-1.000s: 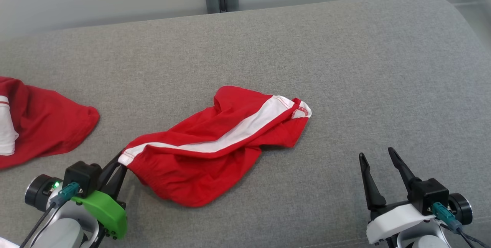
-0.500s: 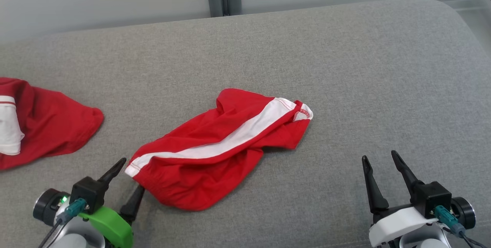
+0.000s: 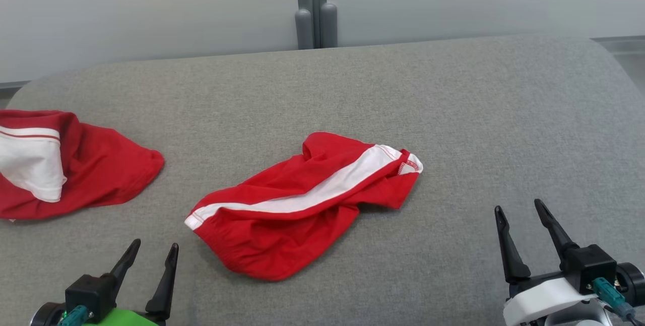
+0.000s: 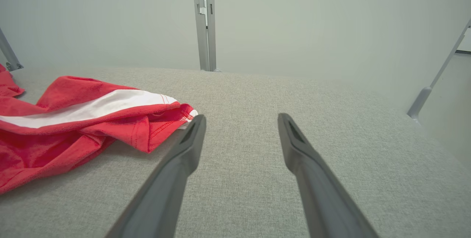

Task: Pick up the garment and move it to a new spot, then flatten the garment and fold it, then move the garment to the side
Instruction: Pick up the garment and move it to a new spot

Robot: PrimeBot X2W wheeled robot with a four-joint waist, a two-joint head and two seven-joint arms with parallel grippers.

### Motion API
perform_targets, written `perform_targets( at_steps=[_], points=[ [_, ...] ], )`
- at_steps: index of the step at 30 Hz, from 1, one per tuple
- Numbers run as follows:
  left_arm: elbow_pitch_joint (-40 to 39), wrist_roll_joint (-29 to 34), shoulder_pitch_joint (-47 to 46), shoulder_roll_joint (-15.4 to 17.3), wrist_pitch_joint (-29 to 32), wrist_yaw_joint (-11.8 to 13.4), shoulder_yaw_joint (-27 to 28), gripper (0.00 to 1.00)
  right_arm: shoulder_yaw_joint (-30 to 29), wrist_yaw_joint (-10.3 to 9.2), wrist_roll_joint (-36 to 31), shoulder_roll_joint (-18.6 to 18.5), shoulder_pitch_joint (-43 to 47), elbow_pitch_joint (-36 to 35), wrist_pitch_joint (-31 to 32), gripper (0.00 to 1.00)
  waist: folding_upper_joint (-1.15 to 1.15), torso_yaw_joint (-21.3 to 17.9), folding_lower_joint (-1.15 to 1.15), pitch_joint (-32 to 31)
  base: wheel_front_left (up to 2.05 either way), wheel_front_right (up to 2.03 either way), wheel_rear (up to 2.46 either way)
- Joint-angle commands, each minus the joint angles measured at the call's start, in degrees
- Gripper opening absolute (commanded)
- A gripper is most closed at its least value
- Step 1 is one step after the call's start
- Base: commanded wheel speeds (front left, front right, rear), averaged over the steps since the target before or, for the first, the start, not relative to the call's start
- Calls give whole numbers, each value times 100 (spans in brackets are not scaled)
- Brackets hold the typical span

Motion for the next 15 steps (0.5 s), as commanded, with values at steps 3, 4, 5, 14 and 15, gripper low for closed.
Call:
perform_targets(
  at_steps=[3,4,5,14,15],
  points=[
    [-349,-3,389,-163,-14,126,330,100,-42,-6,15,-106,91,-189,-2,100,0,257,0,-227,0,0,0],
    [-349,-3,389,-163,-14,126,330,100,-42,-6,15,-106,91,-189,-2,100,0,257,0,-227,0,0,0],
    [-429,1,471,-201,-9,140,392,100,-33,-6,5,-132,97,-225,-2,100,0,292,0,-250,0,0,0],
    [-942,23,1074,-583,-9,342,1046,100,53,-6,-9,-278,-10,-338,-2,100,0,477,0,-390,0,0,0],
    [-986,102,1198,-652,-9,268,1150,100,62,-6,-18,-271,-20,-311,-2,100,0,482,0,-413,0,0,0]
  ],
)
